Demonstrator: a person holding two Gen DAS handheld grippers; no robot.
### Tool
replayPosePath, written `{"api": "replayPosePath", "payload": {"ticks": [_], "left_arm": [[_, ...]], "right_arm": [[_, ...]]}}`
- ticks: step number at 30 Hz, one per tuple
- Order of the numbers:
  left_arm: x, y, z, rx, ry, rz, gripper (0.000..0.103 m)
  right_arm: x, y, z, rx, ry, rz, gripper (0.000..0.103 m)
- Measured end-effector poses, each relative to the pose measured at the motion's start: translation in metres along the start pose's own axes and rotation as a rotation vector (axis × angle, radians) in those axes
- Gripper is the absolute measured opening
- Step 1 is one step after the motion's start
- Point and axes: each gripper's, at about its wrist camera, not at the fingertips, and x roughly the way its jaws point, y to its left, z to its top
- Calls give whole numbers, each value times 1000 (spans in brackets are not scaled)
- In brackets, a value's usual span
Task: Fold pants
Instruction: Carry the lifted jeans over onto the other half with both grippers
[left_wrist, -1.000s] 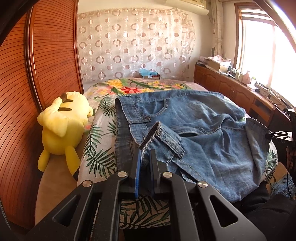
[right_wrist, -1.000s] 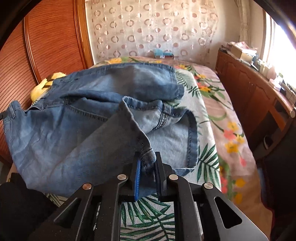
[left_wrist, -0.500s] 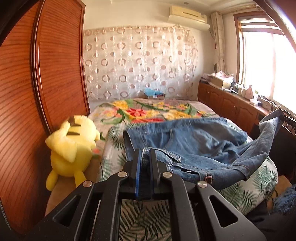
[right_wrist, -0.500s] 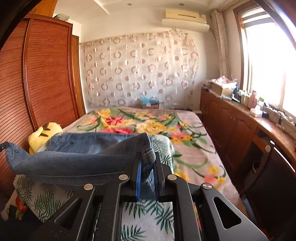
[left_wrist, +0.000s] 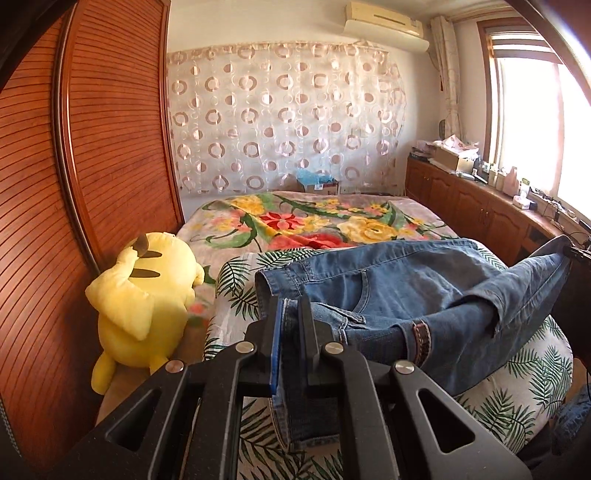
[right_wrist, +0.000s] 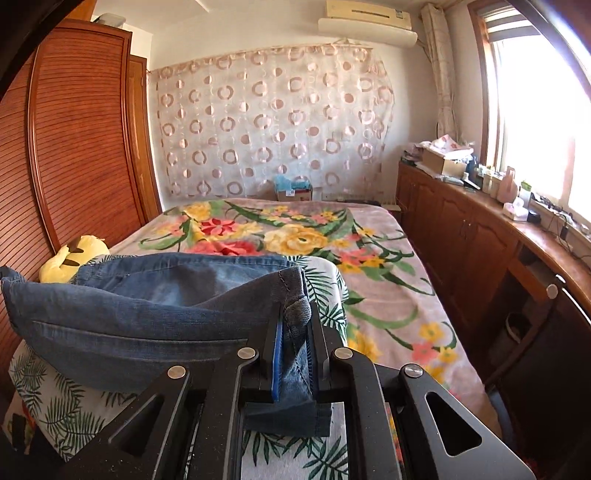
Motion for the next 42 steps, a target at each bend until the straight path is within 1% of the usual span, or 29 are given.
{"api": "replayPosePath", "payload": {"ticks": [4,10,14,22,25,29,33,36,42], "left_arm": [[16,-2,1,11,29,3,9],[42,-1,4,11,74,10,9],[53,-3,15,21,81,21,9],[79,-1,51,34,57,45,9],[93,-1,64,45,50,59,9],[112,-1,78,51,50,69,9],[130,0,85,57,61,76,9],[142,0,88,57,72,77,9],[163,2,94,62,89,88,9]], "right_arm": [[6,5,8,-18,37,-7,11],[27,-1,19,-7,84,-1,11],[27,-4,36,5,72,7,11],[36,-8,70,-33,44,11,11],[43,-9,85,-37,34,11,11],[63,-8,97,-51,25,8,11],[85,-4,102,-67,25,-1,11],[102,-1,98,-70,34,-5,11],[124,6,101,-86,44,-19,11]]}}
